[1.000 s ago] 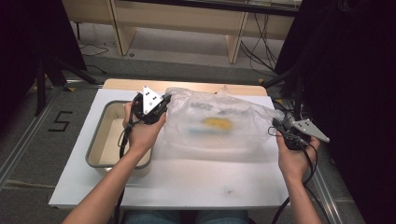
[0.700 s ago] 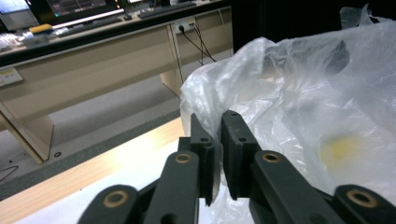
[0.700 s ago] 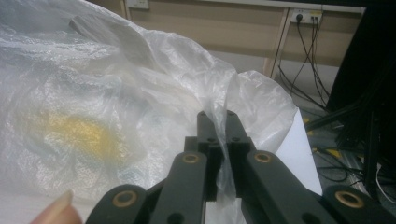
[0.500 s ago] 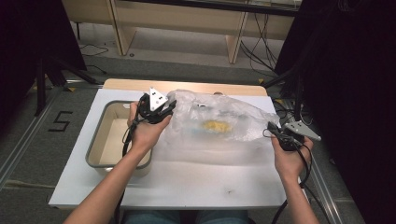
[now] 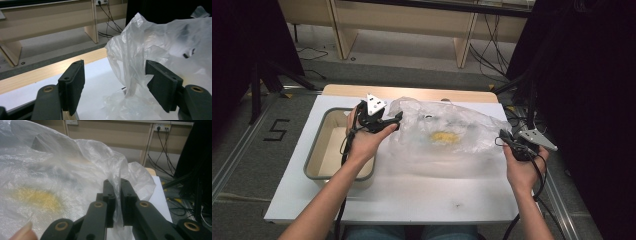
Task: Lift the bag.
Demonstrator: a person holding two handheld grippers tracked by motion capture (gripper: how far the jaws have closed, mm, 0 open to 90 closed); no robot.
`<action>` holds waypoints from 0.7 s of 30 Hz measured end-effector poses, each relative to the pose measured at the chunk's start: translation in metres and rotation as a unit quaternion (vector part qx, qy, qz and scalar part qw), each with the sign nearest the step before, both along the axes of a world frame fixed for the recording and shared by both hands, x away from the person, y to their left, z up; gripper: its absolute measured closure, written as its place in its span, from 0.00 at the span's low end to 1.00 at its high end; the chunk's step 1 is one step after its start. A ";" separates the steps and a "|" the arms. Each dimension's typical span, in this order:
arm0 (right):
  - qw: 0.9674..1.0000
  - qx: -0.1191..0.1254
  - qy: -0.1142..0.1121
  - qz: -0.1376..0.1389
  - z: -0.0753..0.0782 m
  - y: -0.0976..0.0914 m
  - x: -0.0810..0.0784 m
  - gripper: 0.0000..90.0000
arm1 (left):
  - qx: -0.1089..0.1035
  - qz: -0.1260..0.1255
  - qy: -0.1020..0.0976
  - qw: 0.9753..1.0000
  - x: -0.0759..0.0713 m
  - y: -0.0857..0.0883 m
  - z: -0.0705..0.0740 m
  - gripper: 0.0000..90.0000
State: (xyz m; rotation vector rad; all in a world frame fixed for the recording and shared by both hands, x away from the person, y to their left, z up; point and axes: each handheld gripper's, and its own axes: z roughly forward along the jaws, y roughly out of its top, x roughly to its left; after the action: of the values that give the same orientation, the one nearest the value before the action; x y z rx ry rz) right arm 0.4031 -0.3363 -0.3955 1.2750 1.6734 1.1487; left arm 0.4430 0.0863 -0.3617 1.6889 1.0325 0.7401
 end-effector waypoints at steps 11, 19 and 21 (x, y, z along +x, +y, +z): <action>1.000 -0.001 0.000 0.004 0.002 0.006 0.003 0.94 | -0.022 -0.026 -0.019 0.999 -0.010 -0.007 0.017 0.34; 1.000 0.005 -0.002 0.008 0.005 0.010 0.006 0.80 | -0.014 -0.025 -0.023 0.999 -0.011 -0.008 0.017 0.32; 1.000 0.005 -0.003 0.005 0.005 0.010 0.007 0.72 | -0.012 -0.025 -0.021 0.999 -0.012 -0.008 0.016 0.32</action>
State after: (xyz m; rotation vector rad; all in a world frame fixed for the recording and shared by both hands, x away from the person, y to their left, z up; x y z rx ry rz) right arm 0.4099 -0.3264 -0.3906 1.2687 1.6736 1.1683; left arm 0.4313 0.0780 -0.3460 1.6660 0.9638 0.7262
